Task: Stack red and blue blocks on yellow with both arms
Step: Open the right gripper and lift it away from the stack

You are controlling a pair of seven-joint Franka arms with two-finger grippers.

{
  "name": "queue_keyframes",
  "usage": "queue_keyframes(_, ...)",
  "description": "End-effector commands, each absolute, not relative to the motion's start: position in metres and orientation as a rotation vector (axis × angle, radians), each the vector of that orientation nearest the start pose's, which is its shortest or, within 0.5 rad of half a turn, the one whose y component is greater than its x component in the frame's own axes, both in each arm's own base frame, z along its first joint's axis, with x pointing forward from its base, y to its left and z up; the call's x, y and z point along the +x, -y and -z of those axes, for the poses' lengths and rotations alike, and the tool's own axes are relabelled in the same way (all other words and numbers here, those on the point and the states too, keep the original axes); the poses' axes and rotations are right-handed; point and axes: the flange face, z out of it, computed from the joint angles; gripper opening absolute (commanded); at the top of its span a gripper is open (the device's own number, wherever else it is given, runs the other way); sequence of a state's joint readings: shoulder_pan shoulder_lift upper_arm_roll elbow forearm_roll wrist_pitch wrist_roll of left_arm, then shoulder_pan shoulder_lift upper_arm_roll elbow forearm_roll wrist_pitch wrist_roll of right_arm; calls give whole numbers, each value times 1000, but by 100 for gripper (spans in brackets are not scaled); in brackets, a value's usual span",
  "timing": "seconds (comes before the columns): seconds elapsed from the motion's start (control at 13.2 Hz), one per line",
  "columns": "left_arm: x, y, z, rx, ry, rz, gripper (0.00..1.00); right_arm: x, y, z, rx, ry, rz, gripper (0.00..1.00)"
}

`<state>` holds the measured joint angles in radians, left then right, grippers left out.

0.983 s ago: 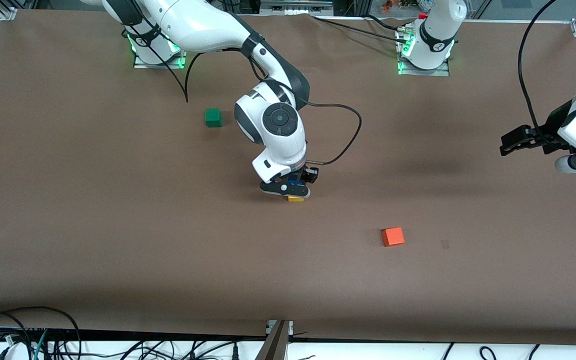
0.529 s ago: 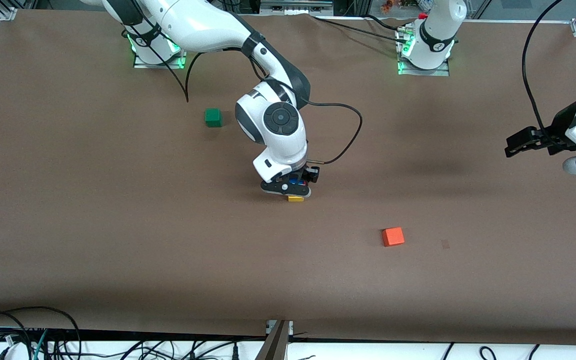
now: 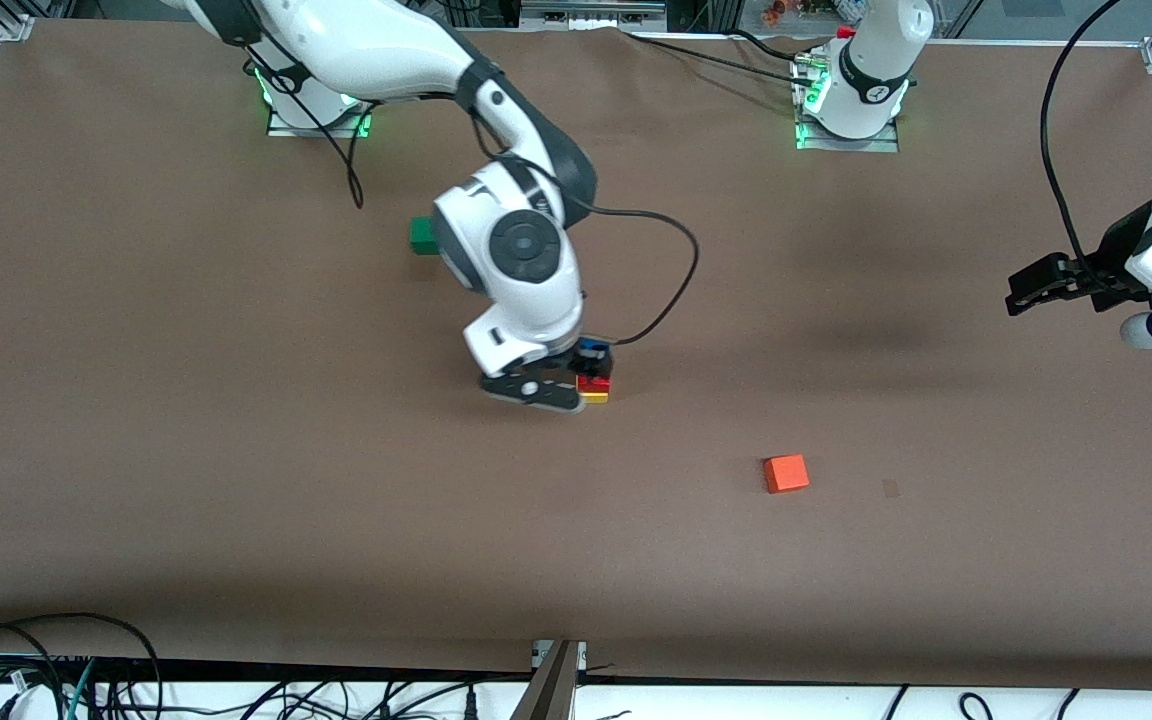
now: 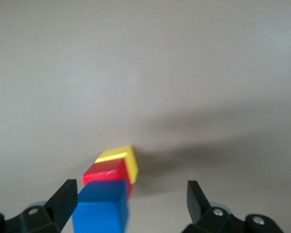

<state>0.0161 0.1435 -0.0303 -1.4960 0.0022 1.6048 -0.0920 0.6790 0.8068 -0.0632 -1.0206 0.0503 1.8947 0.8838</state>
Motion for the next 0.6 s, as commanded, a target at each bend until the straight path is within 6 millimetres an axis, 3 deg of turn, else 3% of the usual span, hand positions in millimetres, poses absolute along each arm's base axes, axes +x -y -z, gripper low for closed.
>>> queue_keyframes(0.0, 601, 0, -582, -3135, 113, -45, 100, 647, -369, -442, -3083, -463, -5, 100)
queue_keyframes(0.23, 605, 1, -586, -3126, 112, -28, 100, 659, -280, -478, -3113, -354, -121, 100)
queue_keyframes(0.53, 605, 0, -586, -3125, 112, -28, 100, 618, -181, -550, -3039, -363, -121, 100)
